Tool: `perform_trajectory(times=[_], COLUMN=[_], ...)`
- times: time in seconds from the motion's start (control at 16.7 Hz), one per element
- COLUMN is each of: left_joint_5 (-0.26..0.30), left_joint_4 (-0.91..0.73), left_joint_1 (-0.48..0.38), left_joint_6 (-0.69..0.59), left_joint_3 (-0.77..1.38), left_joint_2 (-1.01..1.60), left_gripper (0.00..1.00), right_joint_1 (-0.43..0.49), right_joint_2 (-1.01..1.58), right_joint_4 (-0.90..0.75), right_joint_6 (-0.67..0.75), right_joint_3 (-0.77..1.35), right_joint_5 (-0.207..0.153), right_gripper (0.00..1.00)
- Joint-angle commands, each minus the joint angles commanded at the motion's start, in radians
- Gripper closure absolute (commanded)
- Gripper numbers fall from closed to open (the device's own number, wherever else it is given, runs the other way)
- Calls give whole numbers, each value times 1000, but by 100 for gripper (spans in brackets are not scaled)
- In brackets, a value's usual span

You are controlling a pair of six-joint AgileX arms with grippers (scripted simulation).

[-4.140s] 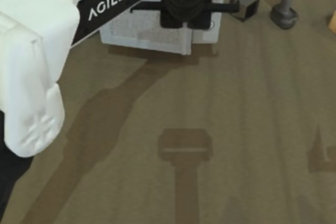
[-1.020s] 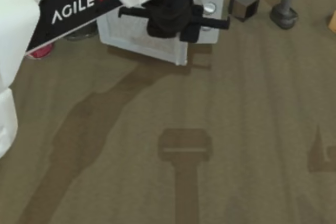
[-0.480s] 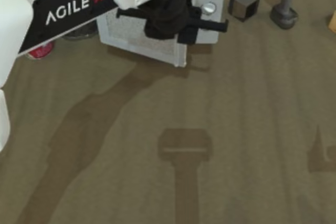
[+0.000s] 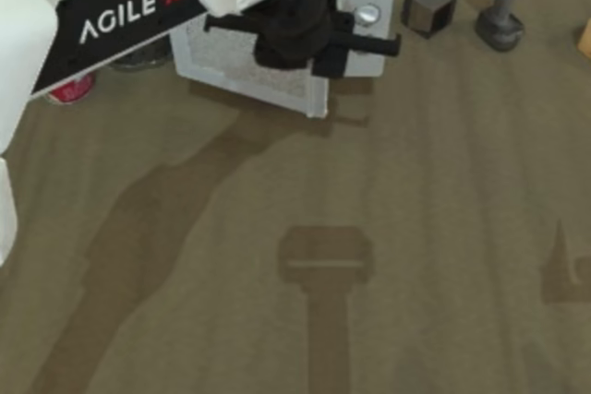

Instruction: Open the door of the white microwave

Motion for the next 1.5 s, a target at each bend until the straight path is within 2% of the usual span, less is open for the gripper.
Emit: perform_trajectory(times=[0.6, 0.78, 1.14, 1.5], left_joint_5=[0, 12, 59, 60], left_joint_4=[0, 8, 63, 64], left_joint_1=[0, -4, 20, 20], left_joint_6=[0, 9, 107, 110], left_joint_3=[0, -16, -136, -138], left_joint_2=[0, -8, -90, -91], left_gripper=[100, 100, 100, 100], right_joint_1=[0, 0, 0, 0], right_joint_2=[0, 0, 0, 0], right_joint_4=[0, 0, 0, 0], right_joint_6=[0, 0, 0, 0], right_joint_3=[0, 0, 0, 0], right_joint_5=[0, 0, 0, 0], right_gripper=[0, 0, 0, 0])
